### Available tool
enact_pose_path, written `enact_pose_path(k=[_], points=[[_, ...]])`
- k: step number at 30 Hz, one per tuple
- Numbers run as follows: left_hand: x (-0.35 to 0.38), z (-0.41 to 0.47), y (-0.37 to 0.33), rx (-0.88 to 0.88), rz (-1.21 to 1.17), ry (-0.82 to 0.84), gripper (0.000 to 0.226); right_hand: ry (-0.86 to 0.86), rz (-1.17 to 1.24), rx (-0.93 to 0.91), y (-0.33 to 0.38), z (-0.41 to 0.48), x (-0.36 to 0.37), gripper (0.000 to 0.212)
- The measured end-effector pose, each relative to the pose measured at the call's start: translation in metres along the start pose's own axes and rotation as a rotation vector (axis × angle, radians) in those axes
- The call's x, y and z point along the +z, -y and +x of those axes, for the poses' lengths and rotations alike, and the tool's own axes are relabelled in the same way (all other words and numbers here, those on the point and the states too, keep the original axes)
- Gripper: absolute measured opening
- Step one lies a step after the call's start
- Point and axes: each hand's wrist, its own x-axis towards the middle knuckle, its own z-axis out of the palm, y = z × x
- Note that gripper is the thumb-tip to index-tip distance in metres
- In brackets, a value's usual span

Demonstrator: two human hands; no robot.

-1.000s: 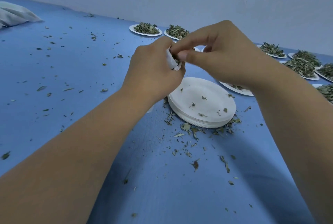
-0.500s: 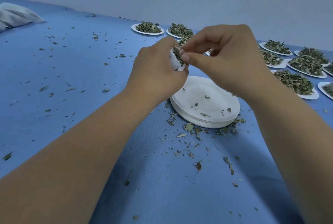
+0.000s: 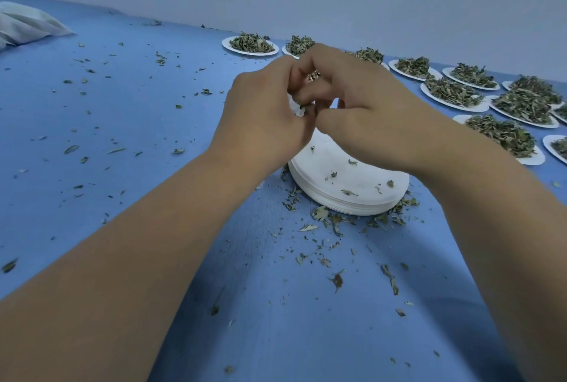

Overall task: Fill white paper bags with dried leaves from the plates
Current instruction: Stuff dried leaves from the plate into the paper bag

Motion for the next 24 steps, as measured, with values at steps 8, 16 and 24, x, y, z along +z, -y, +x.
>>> enact_pose_path(k=[8, 16, 24], points=[[0.0, 0.003, 0.005, -0.081, -0.069, 0.033, 0.035, -0.432, 0.011, -0.097, -0.012, -0.004, 0.006, 0.037], [-0.016, 0.013, 0.015, -0.273, -0.158, 0.257, 0.051, -0.352, -0.121, -0.072, -0.039, -0.011, 0.017, 0.019], [-0.021, 0.012, 0.014, -0.297, -0.111, 0.395, 0.051, -0.436, -0.084, -0.056, -0.04, -0.009, 0.024, 0.009]])
